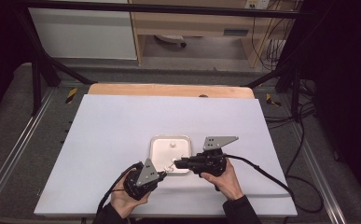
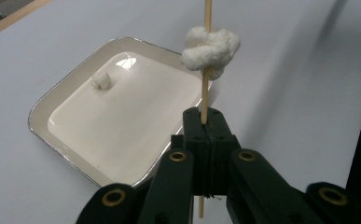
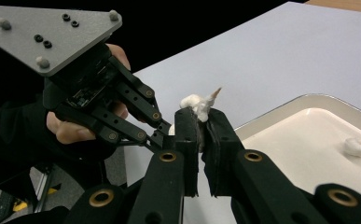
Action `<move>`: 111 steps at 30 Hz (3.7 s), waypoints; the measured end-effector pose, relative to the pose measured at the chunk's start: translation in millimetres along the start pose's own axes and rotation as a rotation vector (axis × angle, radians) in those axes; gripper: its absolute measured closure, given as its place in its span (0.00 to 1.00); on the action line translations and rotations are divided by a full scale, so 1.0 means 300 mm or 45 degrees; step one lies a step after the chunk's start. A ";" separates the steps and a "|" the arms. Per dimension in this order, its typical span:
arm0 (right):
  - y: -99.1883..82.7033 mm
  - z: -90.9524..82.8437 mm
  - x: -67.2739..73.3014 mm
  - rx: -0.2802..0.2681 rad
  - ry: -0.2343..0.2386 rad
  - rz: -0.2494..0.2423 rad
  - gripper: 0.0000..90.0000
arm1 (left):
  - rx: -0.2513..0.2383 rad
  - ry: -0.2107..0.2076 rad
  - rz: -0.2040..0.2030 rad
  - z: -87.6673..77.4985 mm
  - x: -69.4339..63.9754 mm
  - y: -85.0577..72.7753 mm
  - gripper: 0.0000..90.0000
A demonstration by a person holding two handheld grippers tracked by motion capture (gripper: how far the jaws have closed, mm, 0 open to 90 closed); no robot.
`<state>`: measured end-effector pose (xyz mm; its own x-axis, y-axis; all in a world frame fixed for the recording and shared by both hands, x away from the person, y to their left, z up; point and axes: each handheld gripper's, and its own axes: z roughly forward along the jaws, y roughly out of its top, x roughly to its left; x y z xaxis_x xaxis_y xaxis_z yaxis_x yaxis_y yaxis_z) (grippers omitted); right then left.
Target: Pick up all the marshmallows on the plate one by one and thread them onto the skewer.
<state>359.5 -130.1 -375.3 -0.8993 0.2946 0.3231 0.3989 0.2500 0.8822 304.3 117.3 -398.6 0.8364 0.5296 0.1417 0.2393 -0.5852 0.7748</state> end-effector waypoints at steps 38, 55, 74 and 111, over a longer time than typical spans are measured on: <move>-0.003 0.016 0.006 -0.111 -0.211 -0.061 0.31 | -0.071 0.011 -0.197 -0.014 0.087 -0.036 0.99; -0.037 0.140 -0.161 0.143 -0.508 -0.080 0.39 | -0.088 0.064 -0.252 -0.054 0.133 -0.074 0.99; -0.033 0.318 -0.328 0.352 -0.572 -0.080 0.71 | -0.087 0.063 -0.275 -0.057 0.146 -0.083 0.99; 0.118 -0.106 -0.018 -0.142 -0.187 -0.068 0.89 | -0.084 -0.028 -0.166 -0.026 0.061 -0.040 0.99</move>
<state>372.7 -152.2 -334.9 -0.8796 0.4173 0.2282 0.3212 0.1673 0.9321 312.6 138.9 -400.5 0.8110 0.5845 0.0239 0.3146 -0.4702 0.8246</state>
